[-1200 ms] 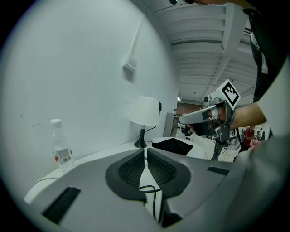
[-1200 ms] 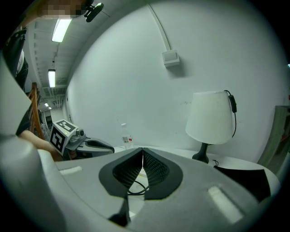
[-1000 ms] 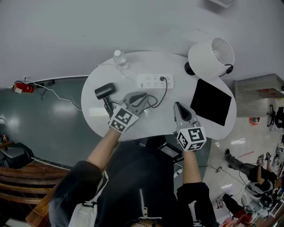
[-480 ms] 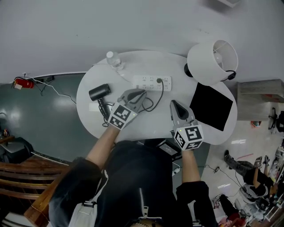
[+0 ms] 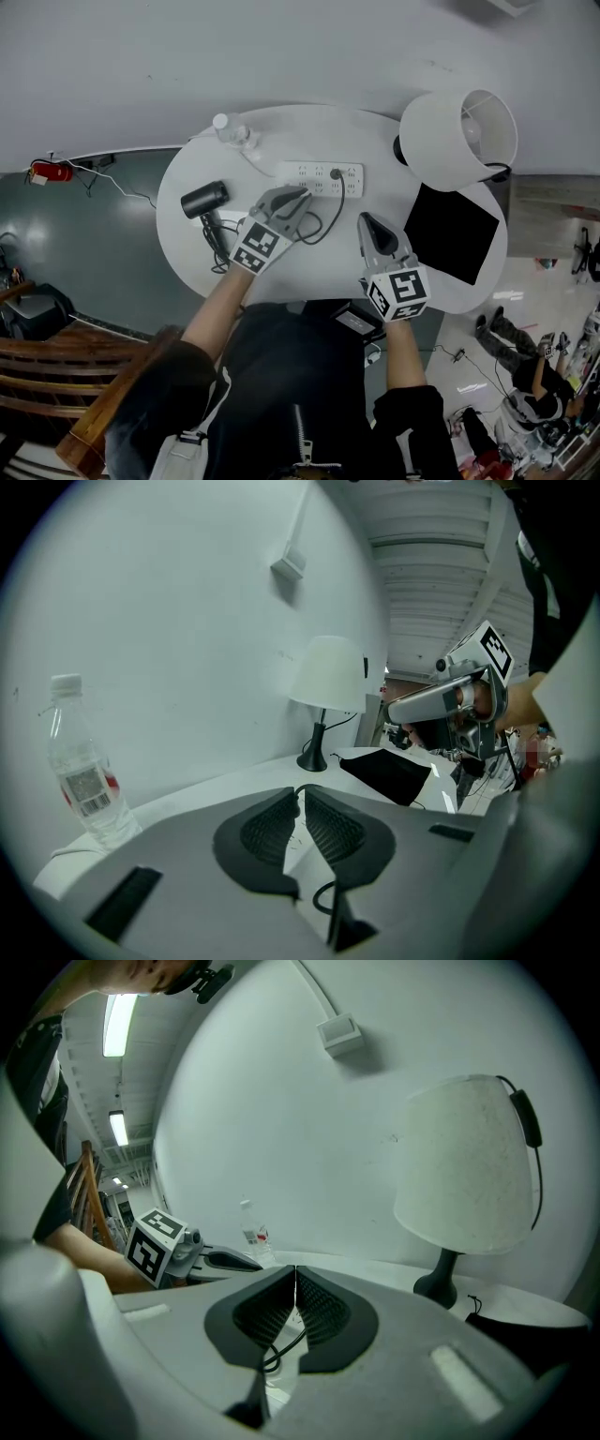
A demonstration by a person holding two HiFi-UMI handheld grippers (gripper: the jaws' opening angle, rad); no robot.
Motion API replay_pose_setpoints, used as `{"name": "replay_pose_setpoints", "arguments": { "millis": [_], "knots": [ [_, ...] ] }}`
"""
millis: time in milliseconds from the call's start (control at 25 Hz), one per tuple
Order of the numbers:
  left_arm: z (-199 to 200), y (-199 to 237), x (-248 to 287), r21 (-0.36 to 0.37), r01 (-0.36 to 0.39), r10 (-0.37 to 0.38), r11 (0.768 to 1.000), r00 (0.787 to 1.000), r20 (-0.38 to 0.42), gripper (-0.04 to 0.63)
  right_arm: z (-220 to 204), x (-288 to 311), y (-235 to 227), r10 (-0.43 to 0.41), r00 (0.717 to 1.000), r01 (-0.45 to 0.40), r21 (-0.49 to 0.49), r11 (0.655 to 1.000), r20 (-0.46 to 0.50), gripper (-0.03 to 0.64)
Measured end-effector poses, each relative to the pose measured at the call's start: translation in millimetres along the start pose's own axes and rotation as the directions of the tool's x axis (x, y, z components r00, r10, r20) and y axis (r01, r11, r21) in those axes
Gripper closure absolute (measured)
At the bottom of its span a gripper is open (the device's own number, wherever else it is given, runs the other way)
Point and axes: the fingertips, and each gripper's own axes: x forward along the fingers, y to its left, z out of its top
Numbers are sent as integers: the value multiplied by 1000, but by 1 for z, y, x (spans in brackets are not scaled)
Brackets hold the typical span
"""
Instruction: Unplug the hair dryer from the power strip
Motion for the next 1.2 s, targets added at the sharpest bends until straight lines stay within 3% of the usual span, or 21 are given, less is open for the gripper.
{"name": "replay_pose_setpoints", "arguments": {
  "millis": [320,480,800,1200],
  "knots": [
    [-19,5,31,8,-8,9,1000,998,-55,564,-6,18,-17,28,1000,-28,-16,999,-6,612],
    [-30,9,44,12,-20,21,1000,996,-86,509,-12,26,-23,40,999,-40,-20,999,-21,612],
    [-45,23,60,58,-113,120,992,985,-121,417,-36,34,-31,61,996,-61,10,998,-64,612],
    [-63,31,71,55,-138,145,989,978,-149,405,-58,55,-47,70,992,-70,8,998,-104,612]
  ]
}}
